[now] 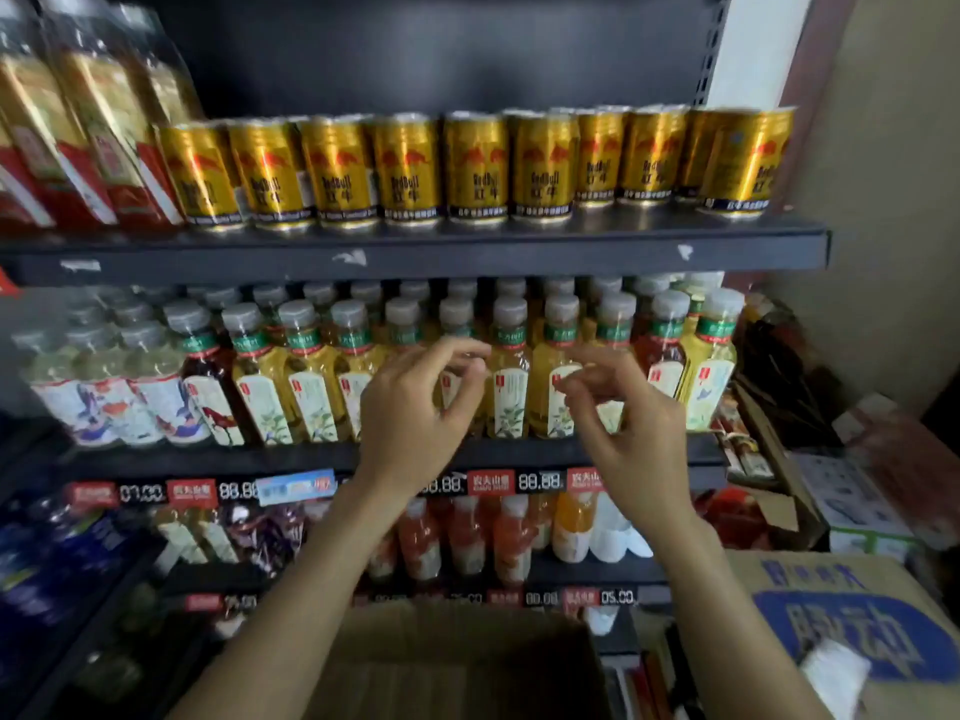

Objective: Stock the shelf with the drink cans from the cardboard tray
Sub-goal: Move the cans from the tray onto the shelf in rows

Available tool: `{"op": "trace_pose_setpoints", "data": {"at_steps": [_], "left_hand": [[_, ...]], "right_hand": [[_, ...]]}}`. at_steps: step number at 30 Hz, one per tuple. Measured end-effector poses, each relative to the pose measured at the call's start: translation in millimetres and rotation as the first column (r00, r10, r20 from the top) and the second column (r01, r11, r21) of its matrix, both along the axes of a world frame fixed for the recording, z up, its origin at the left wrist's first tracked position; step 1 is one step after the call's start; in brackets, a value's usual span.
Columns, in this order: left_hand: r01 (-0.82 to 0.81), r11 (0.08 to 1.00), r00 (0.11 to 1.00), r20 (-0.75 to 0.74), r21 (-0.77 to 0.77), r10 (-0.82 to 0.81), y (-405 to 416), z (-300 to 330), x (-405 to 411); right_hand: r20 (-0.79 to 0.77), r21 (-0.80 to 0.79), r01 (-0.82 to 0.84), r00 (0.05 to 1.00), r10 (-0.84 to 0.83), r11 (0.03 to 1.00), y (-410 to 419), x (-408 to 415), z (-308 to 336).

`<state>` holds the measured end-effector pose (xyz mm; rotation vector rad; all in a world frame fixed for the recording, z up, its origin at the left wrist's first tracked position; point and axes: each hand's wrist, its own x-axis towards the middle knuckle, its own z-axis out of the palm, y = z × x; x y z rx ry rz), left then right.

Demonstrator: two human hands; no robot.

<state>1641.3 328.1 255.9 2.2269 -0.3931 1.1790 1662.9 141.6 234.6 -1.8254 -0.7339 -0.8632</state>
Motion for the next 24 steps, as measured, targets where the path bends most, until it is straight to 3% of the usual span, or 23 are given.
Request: {"op": "trace_pose_setpoints", "data": {"at_steps": [3, 8, 12, 16, 19, 24], "left_hand": [[0.001, 0.997, 0.947, -0.321, -0.074, -0.025, 7.0, -64.3, -22.6], [-0.040, 0.986, 0.725, -0.684, -0.160, -0.082, 14.0, -171.5, -59.9], [0.039, 0.991, 0.505, -0.853, -0.128, -0.130, 6.5, -241.2, -94.0], [0.219, 0.974, 0.324, -0.946, 0.059, -0.015, -9.4, -284.9, -115.4], [0.372, 0.917, 0.262, -0.964, 0.144, 0.045, -18.6, -312.9, -119.3], [0.547, 0.809, 0.233, -0.968, 0.213, 0.097, -37.9, -345.4, -121.8]], "right_hand": [[-0.285, -0.123, -0.064, 0.958, 0.027, 0.990, -16.0, -18.2, -62.7], [-0.594, -0.331, -0.175, 0.802, -0.061, 0.927, -32.4, -53.9, -156.6], [-0.628, -0.550, -0.289, 0.761, -0.160, 0.783, -39.0, -88.0, -218.6], [-0.514, -0.821, -0.406, 0.831, -0.211, 0.401, -40.6, -116.2, -263.2], [-0.390, -0.916, -0.354, 0.896, -0.212, 0.186, -37.6, -124.5, -275.9], [-0.369, -0.925, -0.379, 0.878, -0.305, 0.026, -26.8, -129.9, -284.9]]}}
